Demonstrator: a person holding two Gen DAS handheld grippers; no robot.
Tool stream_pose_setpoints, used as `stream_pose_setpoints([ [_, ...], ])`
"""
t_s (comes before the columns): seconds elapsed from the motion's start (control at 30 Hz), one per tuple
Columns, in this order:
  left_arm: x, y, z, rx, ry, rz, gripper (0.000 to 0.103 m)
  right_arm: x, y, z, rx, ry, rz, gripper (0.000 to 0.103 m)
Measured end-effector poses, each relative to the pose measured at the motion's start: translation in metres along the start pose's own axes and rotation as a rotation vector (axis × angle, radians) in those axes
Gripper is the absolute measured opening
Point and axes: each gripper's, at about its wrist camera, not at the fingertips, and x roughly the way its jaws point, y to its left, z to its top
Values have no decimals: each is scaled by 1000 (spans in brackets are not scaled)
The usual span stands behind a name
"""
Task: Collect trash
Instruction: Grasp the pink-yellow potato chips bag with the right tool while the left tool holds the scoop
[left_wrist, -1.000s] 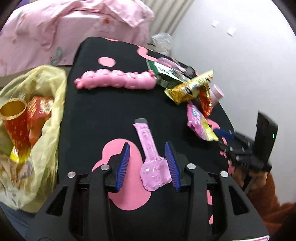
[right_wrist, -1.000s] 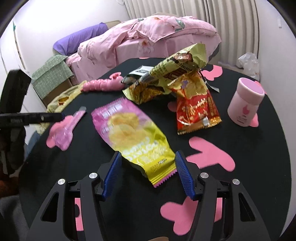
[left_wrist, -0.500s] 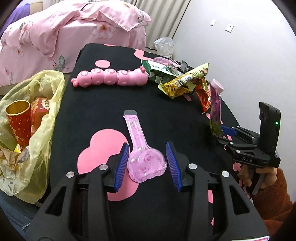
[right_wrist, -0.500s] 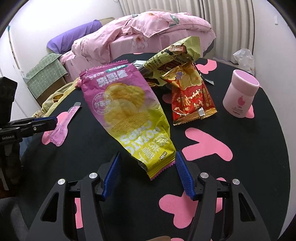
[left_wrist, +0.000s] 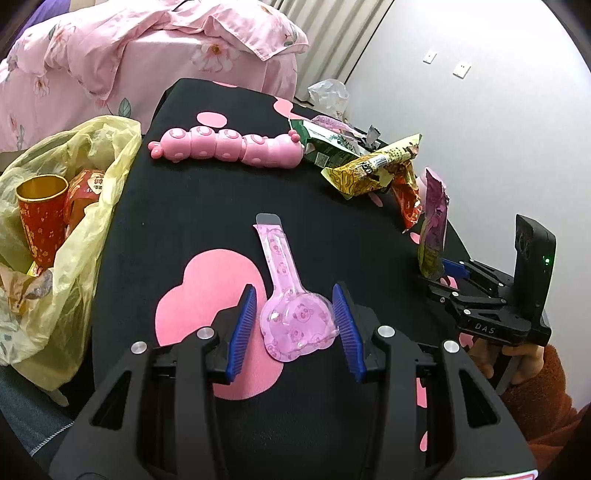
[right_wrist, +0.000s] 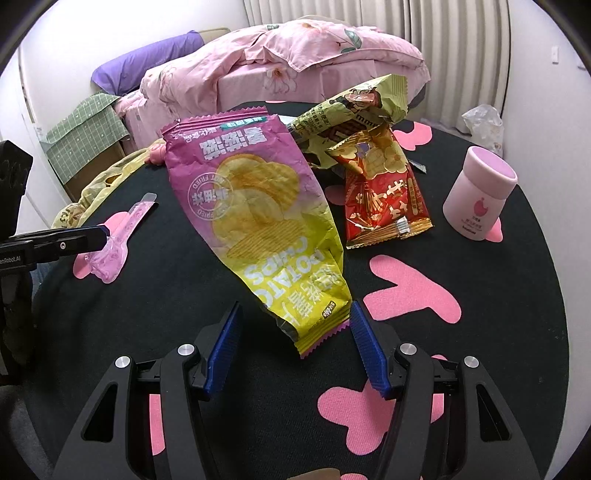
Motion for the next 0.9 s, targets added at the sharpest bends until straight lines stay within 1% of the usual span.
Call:
stream_pose_setpoints([
  [0.13, 0, 2, 0, -11, -5, -8, 45, 0, 1, -1, 0, 0, 1, 57],
  [0.23, 2, 2, 0, -12, 5, -10, 45, 0, 0, -1, -1, 0, 0, 57],
  [0.43, 3, 0, 0, -8, 5, -7, 46, 0, 0, -1, 3, -1, 4, 57],
  [0.67, 2, 2, -1, -15, -2, -12, 46, 0, 3, -2, -12, 4, -16, 57],
  [0.9, 2, 1, 0, -6, 1, -12, 46, -1, 3, -3, -6, 2, -10, 57],
])
